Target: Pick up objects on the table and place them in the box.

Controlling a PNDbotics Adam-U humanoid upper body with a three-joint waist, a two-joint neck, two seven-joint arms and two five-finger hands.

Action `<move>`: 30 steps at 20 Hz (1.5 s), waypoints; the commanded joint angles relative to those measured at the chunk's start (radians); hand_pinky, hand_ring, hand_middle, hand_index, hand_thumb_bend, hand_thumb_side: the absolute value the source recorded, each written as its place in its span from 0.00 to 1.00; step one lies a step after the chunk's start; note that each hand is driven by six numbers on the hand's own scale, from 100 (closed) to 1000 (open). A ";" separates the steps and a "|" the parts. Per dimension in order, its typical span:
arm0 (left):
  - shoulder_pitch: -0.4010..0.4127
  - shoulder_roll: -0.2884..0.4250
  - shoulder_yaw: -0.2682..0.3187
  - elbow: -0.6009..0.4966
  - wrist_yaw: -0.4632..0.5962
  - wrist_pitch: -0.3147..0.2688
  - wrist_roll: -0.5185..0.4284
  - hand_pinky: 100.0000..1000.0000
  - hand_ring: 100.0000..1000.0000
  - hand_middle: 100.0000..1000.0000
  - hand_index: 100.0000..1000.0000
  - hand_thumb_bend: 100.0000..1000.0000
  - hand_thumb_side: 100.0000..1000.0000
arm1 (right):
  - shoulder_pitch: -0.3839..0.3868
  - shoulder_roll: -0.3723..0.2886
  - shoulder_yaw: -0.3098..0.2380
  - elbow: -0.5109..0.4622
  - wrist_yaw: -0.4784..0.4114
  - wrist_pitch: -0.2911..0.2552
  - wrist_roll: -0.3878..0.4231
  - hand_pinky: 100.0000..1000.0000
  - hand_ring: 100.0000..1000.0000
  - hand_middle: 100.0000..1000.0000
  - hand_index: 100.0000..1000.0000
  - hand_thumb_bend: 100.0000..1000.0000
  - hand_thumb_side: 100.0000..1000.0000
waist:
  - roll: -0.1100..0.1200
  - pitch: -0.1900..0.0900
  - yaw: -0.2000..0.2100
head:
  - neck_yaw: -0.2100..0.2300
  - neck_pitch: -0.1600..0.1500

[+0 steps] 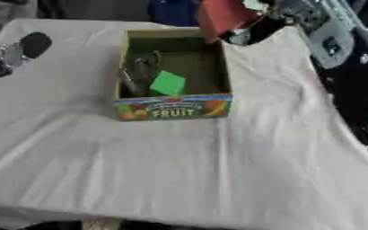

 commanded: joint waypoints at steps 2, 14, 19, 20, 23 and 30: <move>-0.026 -0.007 0.001 -0.026 0.010 -0.001 -0.008 0.74 0.64 0.65 0.78 0.67 0.60 | -0.029 0.056 -0.008 0.073 0.069 -0.016 0.004 0.63 0.59 0.37 0.67 0.00 0.09 | 0.004 -0.017 0.014 | -0.017 -0.002; -0.014 -0.008 0.002 -0.005 0.007 -0.001 -0.002 0.75 0.64 0.65 0.79 0.66 0.61 | 0.002 0.104 0.043 0.065 0.151 -0.062 0.006 0.67 0.68 0.64 0.89 0.10 0.50 | 0.001 -0.009 0.003 | -0.001 -0.012; -0.008 -0.005 0.005 0.003 0.005 -0.001 0.004 0.75 0.64 0.65 0.79 0.66 0.61 | 0.004 0.083 0.034 0.058 0.163 -0.033 -0.013 0.70 0.74 0.77 0.93 0.14 0.60 | 0.001 -0.007 -0.011 | 0.005 -0.016; -0.006 -0.005 0.006 0.004 0.005 -0.001 0.005 0.75 0.64 0.65 0.79 0.66 0.61 | 0.004 0.078 0.030 0.056 0.169 -0.026 -0.020 0.71 0.76 0.81 0.94 0.15 0.62 | 0.001 -0.006 -0.013 | 0.006 -0.016; -0.001 -0.004 0.006 0.010 0.004 -0.001 0.009 0.75 0.64 0.65 0.79 0.66 0.61 | 0.004 0.058 0.012 0.057 0.197 0.010 -0.062 0.73 0.79 0.86 0.96 0.18 0.66 | 0.002 -0.006 -0.020 | 0.007 -0.016; 0.008 0.001 0.010 0.019 0.002 0.000 0.017 0.75 0.64 0.65 0.79 0.65 0.62 | 0.003 0.011 -0.028 0.054 0.290 0.125 -0.211 0.79 0.89 0.92 0.98 0.35 0.71 | 0.007 -0.005 -0.034 | 0.011 -0.019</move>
